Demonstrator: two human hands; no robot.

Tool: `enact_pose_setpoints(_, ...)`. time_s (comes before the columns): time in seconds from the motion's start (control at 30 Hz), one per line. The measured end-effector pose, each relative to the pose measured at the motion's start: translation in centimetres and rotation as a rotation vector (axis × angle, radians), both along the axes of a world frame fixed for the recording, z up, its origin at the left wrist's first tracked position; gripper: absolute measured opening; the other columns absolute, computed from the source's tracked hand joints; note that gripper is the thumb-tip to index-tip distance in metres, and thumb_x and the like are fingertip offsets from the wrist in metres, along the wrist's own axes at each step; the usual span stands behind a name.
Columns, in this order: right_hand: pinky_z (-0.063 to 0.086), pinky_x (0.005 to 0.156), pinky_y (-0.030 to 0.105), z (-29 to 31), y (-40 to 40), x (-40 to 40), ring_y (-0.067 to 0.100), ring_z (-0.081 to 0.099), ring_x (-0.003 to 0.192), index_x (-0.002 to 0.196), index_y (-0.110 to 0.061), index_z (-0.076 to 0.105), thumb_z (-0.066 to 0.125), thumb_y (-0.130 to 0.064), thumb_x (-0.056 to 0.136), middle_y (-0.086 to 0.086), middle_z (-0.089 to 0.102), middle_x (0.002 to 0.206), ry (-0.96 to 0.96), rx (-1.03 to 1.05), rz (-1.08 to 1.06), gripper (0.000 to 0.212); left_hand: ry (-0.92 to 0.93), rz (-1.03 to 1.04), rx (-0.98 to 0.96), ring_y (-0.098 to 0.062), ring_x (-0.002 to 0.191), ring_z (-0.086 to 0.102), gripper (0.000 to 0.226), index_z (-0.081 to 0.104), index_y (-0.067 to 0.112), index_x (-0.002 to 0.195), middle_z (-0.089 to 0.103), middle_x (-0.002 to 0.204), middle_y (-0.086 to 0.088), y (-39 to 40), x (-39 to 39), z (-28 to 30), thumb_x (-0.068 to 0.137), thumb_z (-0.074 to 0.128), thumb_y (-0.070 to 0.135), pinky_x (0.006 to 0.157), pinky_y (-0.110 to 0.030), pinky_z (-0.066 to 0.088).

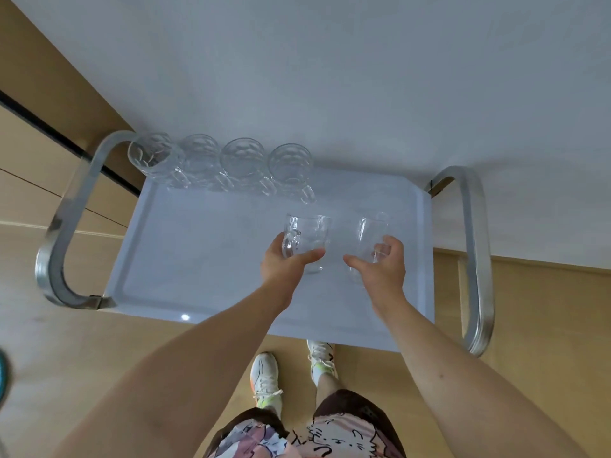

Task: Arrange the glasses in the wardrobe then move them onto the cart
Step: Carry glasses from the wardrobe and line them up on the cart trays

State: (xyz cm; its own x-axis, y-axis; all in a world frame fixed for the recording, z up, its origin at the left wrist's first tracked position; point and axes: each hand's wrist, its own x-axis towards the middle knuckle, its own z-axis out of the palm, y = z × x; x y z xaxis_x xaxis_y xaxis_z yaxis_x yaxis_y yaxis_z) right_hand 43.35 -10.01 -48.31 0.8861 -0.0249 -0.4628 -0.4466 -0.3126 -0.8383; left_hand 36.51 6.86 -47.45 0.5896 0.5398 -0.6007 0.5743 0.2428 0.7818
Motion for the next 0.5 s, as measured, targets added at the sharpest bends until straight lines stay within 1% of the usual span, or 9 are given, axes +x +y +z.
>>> enact_pose_setpoints(0.07, 0.046, 0.103, 0.032, -0.2, 0.1, -0.3, 0.015, 0.053, 0.126, 0.133, -0.027, 0.045, 0.095, -0.022, 0.063, 0.0, 0.053, 0.133, -0.034, -0.019, 0.005, 0.086, -0.035, -0.019, 0.027, 0.006, 0.08, 0.069, 0.051, 0.068, 0.04, 0.101, 0.075, 0.092, 0.019, -0.1, -0.1, -0.2, 0.057, 0.094, 0.035, 0.067, -0.017, 0.048)
enact_pose_setpoints(0.13, 0.043, 0.099, 0.025, -0.5, 0.1, -0.7, 0.013, 0.051, 0.127, 0.128, -0.03, 0.044, 0.095, -0.025, 0.063, -0.002, 0.053, 0.132, -0.067, -0.035, 0.005, 0.084, -0.062, -0.051, 0.067, 0.007, 0.084, 0.068, 0.053, 0.066, 0.045, 0.104, 0.074, 0.095, 0.022, -0.3, 0.1, -0.2, 0.059, 0.094, 0.036, 0.067, -0.012, 0.049)
enact_pose_setpoints(0.2, 0.04, 0.093, 0.019, -0.8, 0.0, -1.0, 0.01, 0.052, 0.123, 0.122, -0.036, 0.042, 0.096, -0.027, 0.063, -0.008, 0.055, 0.127, -0.102, -0.045, 0.001, 0.081, -0.094, -0.082, 0.1, 0.006, 0.091, 0.068, 0.059, 0.063, 0.049, 0.11, 0.072, 0.1, 0.024, -0.5, 0.4, -0.3, 0.062, 0.093, 0.034, 0.074, -0.015, 0.052)
enact_pose_setpoints(0.23, 0.039, 0.091, 0.016, -0.9, 0.1, -1.2, 0.009, 0.052, 0.121, 0.119, -0.039, 0.042, 0.096, -0.028, 0.063, -0.011, 0.055, 0.124, -0.116, -0.043, 0.001, 0.079, -0.108, -0.096, 0.116, 0.005, 0.094, 0.068, 0.063, 0.061, 0.048, 0.115, 0.072, 0.103, 0.023, -0.7, 0.5, -0.4, 0.063, 0.093, 0.033, 0.078, -0.018, 0.054)
enact_pose_setpoints(0.33, 0.039, 0.082, 0.004, -1.1, 0.2, -1.4, -0.002, 0.056, 0.11, 0.111, -0.049, 0.043, 0.096, -0.028, 0.062, -0.024, 0.055, 0.117, -0.145, -0.039, -0.002, 0.076, -0.142, -0.136, 0.166, 0.008, 0.097, 0.066, 0.071, 0.057, 0.044, 0.126, 0.07, 0.109, 0.024, -1.1, 0.5, -0.6, 0.066, 0.092, 0.03, 0.08, -0.015, 0.053)
enact_pose_setpoints(0.4, 0.04, 0.079, -0.001, -1.2, 0.2, -1.7, -0.012, 0.055, 0.108, 0.109, -0.053, 0.042, 0.096, -0.029, 0.061, -0.026, 0.055, 0.116, -0.155, -0.035, -0.012, 0.076, -0.158, -0.144, 0.165, 0.006, 0.101, 0.066, 0.078, 0.053, 0.042, 0.133, 0.069, 0.117, 0.021, -1.4, 0.3, -0.8, 0.067, 0.092, 0.026, 0.087, -0.02, 0.055)
enact_pose_setpoints(0.43, 0.04, 0.079, -0.003, -1.3, 0.2, -1.8, -0.015, 0.054, 0.108, 0.111, -0.051, 0.042, 0.096, -0.03, 0.061, -0.026, 0.055, 0.116, -0.157, -0.032, -0.019, 0.076, -0.161, -0.14, 0.153, 0.004, 0.105, 0.066, 0.082, 0.051, 0.041, 0.137, 0.067, 0.122, 0.019, -1.6, 0.2, -0.8, 0.068, 0.092, 0.024, 0.091, -0.023, 0.055)
enact_pose_setpoints(0.5, 0.04, 0.079, -0.003, -1.4, 0.2, -2.1, -0.015, 0.054, 0.109, 0.113, -0.05, 0.041, 0.095, -0.034, 0.06, -0.026, 0.055, 0.116, -0.154, -0.035, -0.032, 0.077, -0.153, -0.136, 0.142, -0.003, 0.115, 0.064, 0.09, 0.045, 0.039, 0.145, 0.063, 0.133, 0.015, -1.7, -0.2, -0.7, 0.069, 0.092, 0.025, 0.099, -0.028, 0.054)
